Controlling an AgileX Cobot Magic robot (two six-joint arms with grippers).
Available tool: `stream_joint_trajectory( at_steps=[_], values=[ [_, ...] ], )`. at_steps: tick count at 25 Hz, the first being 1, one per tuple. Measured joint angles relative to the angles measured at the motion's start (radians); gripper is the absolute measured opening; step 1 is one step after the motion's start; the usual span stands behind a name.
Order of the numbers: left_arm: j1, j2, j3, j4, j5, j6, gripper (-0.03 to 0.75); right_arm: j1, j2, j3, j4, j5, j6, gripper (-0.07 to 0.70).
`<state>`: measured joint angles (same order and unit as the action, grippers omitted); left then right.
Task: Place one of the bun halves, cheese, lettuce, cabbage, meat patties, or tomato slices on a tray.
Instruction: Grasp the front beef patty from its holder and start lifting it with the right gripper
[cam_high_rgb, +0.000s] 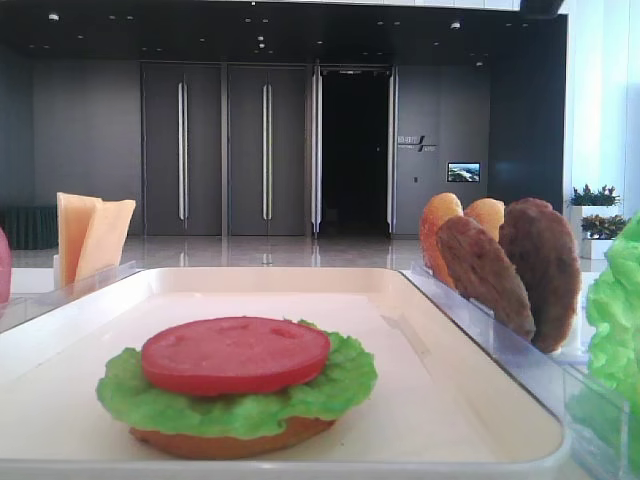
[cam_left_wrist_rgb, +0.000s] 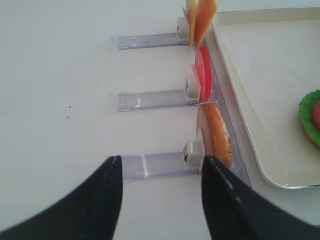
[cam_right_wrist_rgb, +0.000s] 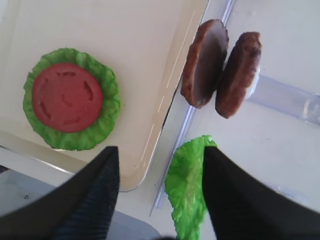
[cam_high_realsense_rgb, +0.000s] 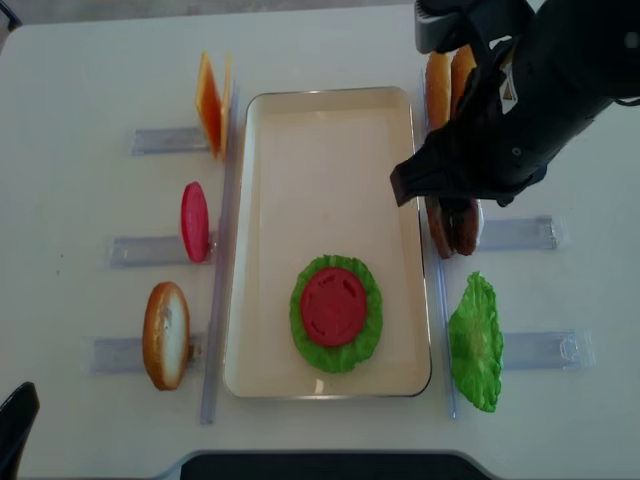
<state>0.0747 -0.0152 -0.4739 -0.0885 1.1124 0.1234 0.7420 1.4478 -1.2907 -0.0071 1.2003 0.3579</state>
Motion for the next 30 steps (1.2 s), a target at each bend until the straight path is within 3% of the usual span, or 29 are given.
stream_joint_trajectory(
  at_steps=[8,14,30],
  values=[
    [0.0,0.0,0.0,0.0,0.0,0.0,0.391,-0.103,0.156,-0.138,0.02,0.019,0.017,0.39],
    [0.0,0.0,0.0,0.0,0.0,0.0,0.391,-0.189,0.212,-0.157,0.072,0.02,-0.028,0.39],
    [0.0,0.0,0.0,0.0,0.0,0.0,0.391,-0.197,0.224,-0.164,0.109,0.021,-0.044,0.39]
  ],
)
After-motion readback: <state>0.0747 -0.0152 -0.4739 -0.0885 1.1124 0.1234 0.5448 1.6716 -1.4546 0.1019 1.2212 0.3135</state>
